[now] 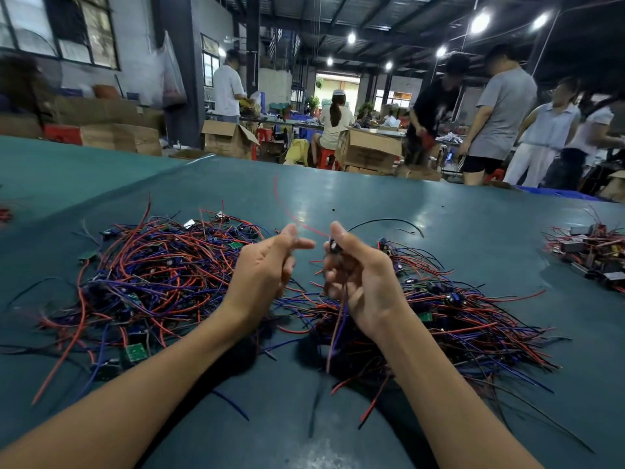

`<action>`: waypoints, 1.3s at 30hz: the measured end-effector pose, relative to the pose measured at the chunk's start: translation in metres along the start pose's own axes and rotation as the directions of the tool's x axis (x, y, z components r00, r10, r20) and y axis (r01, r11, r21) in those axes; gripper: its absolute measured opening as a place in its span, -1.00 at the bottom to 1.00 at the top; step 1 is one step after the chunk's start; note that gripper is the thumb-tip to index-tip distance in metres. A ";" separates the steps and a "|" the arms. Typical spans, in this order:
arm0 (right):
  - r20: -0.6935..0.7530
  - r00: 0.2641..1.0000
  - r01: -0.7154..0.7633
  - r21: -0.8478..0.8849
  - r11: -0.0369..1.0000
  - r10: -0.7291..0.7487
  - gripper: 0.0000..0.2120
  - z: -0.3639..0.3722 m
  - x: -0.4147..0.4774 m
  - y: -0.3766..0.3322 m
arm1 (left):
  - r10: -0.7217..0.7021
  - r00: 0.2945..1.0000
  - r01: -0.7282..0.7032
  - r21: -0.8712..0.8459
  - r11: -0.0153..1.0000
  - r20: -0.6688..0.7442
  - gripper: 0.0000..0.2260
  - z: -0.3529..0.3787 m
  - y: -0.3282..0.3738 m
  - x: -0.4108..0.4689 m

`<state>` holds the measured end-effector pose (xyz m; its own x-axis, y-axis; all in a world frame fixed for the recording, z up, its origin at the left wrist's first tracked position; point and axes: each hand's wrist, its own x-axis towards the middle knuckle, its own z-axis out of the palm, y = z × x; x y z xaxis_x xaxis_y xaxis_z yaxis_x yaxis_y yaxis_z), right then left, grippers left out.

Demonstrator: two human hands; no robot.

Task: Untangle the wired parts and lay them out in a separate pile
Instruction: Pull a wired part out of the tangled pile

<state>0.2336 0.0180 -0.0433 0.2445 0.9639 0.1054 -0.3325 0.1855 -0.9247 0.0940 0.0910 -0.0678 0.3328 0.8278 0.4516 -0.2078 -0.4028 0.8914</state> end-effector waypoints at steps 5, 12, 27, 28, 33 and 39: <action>0.052 0.998 -0.029 -0.196 0.980 0.039 -0.72 0.008 -0.002 0.011 | -0.317 0.922 0.352 -0.141 0.925 0.221 -0.42 -0.004 -0.004 0.012; 0.026 1.000 0.004 -0.220 0.976 0.002 -0.60 0.011 -0.002 0.023 | -0.441 0.803 0.525 -0.125 0.842 0.402 -0.37 -0.015 -0.004 0.014; 0.030 0.998 0.056 -0.302 0.952 -0.049 -0.76 0.013 -0.002 0.022 | -0.228 0.951 0.277 -0.251 0.927 0.209 -0.71 -0.015 -0.015 0.020; 0.061 0.997 0.055 -0.300 0.952 -0.038 -0.76 0.013 -0.004 0.021 | -0.239 0.954 0.284 -0.293 0.913 0.181 -0.70 -0.015 -0.015 0.022; 0.274 0.961 0.054 -0.319 0.946 0.037 -0.74 0.019 -0.011 0.019 | -0.275 0.961 0.259 -0.381 0.887 0.011 -0.72 -0.025 -0.015 0.029; 0.394 0.916 0.066 -0.334 0.940 0.076 -0.78 0.018 -0.015 0.015 | -0.315 0.947 0.264 -0.401 0.877 -0.066 -0.74 -0.022 -0.012 0.029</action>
<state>0.2091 0.0098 -0.0518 -0.1603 0.9722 0.1706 0.0082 0.1741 -0.9847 0.0861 0.1285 -0.0657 0.3198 0.9364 0.1444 -0.4632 0.0215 0.8860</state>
